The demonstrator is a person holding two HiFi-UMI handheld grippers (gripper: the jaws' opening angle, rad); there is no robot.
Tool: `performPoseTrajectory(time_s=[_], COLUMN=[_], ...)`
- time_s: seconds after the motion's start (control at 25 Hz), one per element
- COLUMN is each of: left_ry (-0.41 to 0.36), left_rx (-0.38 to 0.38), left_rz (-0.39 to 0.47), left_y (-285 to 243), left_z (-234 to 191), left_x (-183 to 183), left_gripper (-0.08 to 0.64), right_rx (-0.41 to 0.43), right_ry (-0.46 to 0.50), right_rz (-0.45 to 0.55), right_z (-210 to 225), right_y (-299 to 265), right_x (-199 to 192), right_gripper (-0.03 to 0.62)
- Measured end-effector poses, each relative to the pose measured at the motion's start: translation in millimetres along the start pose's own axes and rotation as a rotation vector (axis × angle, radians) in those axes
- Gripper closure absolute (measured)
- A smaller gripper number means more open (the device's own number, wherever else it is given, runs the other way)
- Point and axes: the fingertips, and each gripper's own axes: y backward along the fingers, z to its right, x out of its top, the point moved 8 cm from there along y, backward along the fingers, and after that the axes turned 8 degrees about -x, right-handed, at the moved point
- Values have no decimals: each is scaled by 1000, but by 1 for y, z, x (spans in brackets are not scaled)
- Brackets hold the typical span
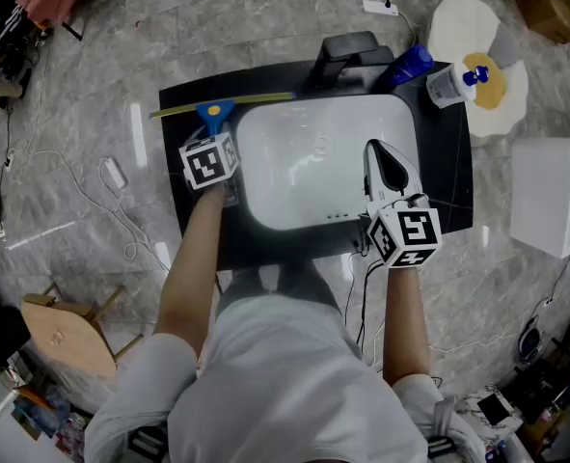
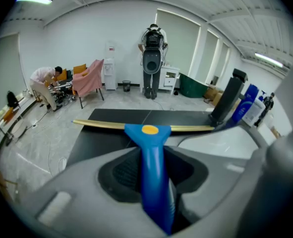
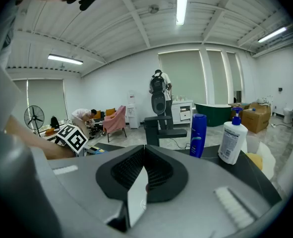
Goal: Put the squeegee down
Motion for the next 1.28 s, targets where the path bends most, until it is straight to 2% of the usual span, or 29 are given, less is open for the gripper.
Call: performPoseTrajectory(time_s=[0.44,0.8,1.28], left_ry=[5,4,-59], left_rx=[4,-21,-53], left_rz=[-13,-17,26], left_y=[-5,-7,14], left_z=[2,5,6], left_x=[-3,-5,0], left_gripper=[423,398,387], right_rx=[3,-2,-5], right_ry=[-1,-5,-9], right_rz=[-6,-7,14], right_z=[4,3,-15], right_y=[-5,-4,3], right_x=[-1,-3,3], right_gripper=[588,588,588])
